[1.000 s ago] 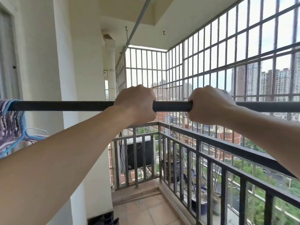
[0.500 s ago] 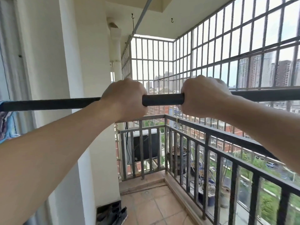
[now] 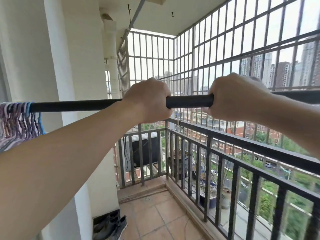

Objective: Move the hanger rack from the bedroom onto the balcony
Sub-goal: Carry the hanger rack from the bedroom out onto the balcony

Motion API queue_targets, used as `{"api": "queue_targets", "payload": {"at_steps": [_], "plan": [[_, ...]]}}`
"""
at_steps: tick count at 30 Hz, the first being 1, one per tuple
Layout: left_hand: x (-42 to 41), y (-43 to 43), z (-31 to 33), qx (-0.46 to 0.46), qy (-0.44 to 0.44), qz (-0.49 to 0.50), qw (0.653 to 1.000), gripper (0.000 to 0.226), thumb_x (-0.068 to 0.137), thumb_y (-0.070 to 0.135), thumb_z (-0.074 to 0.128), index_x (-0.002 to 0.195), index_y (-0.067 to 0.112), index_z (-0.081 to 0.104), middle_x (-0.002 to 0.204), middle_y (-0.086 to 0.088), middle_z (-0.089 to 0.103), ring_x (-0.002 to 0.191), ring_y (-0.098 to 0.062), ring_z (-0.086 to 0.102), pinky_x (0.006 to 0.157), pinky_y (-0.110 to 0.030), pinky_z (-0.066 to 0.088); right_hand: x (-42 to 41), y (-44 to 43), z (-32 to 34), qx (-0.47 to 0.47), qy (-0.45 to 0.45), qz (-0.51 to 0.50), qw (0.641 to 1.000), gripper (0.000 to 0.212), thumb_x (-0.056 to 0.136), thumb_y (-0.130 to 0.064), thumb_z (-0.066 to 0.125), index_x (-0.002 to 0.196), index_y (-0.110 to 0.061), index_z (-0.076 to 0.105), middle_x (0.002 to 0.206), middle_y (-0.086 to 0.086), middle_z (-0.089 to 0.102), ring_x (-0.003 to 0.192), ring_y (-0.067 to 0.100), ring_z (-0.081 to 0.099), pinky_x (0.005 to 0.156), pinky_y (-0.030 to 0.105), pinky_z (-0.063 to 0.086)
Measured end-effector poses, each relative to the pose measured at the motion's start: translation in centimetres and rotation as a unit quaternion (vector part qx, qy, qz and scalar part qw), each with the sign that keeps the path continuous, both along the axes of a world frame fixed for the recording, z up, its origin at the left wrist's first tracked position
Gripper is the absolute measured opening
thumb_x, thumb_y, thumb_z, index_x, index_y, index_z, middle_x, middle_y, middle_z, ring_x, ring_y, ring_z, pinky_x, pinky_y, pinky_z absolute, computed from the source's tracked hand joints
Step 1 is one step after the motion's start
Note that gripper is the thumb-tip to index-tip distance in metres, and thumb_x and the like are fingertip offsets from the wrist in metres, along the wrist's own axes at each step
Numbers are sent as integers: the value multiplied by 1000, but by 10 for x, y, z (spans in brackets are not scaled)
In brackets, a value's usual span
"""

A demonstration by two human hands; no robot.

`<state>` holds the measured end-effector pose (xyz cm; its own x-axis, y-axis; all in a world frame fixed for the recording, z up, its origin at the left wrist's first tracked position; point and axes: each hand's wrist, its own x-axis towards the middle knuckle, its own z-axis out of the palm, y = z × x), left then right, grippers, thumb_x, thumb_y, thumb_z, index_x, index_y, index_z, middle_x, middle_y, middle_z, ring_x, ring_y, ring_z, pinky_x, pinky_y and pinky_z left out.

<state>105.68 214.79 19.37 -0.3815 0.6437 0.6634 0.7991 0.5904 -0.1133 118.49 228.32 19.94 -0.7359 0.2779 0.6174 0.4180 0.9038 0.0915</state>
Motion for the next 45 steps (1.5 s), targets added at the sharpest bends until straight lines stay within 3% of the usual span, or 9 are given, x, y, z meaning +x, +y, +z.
{"api": "queue_targets", "payload": {"at_steps": [4,7,10,17,27,31,35,38,45], "plan": [[13,29,0,-8,-1,-46,999,9,78,20,62,69,22,64,61,4,59,57,-15,59,47,-24,39,24,24,-2,-7,6,-23,1000,23,80,-24,64,59,-17,58,43,-4,49,44,14,51,69,35,47],[23,54,-6,-20,-5,-83,996,10,80,21,62,71,23,63,58,4,58,53,-13,59,48,-24,44,39,43,-10,-18,4,-41,999,24,81,-25,66,59,-19,58,40,-5,48,40,10,49,57,25,39],[29,77,-11,-36,-13,-115,993,8,82,20,62,74,21,65,55,5,57,48,-10,56,49,-24,48,52,60,-16,-19,3,-63,998,18,82,-23,66,65,-21,60,40,-4,48,39,8,47,55,24,38],[45,126,-17,-32,-10,-177,984,22,83,17,62,64,24,53,53,6,52,46,-7,53,49,-22,47,84,89,-21,-24,-10,-126,992,21,85,-23,64,65,-20,60,39,0,46,34,5,44,43,18,24],[49,163,-34,-46,-13,-233,971,23,85,18,61,65,24,50,57,6,54,48,-8,56,55,-27,56,100,99,-37,-25,-27,-197,980,28,87,-25,59,60,-24,53,40,-3,44,35,7,44,43,20,34],[40,161,-44,-39,-3,-237,971,27,86,23,60,63,26,48,56,8,51,48,-7,53,55,-27,54,90,93,-46,23,-37,-233,971,20,90,-33,54,73,-23,58,46,-3,49,41,9,49,46,25,41],[37,156,-45,-30,5,-250,968,20,86,26,58,67,25,54,55,8,51,50,-8,54,57,-28,53,87,88,-47,37,-41,-253,966,29,89,-36,53,63,-24,49,47,-4,50,41,9,50,43,24,41],[39,150,-48,-29,21,-255,966,19,86,27,58,68,25,53,54,8,52,51,-9,56,58,-30,55,91,80,-50,33,-44,-259,964,27,89,-38,52,67,-23,50,48,-5,51,43,8,51,48,26,47],[52,129,-51,-33,22,-240,970,17,87,28,58,71,23,59,54,8,52,53,-7,57,59,-26,53,91,55,-51,39,-55,-219,973,23,86,-46,54,74,-26,54,51,-7,53,45,7,50,46,23,40]]}}
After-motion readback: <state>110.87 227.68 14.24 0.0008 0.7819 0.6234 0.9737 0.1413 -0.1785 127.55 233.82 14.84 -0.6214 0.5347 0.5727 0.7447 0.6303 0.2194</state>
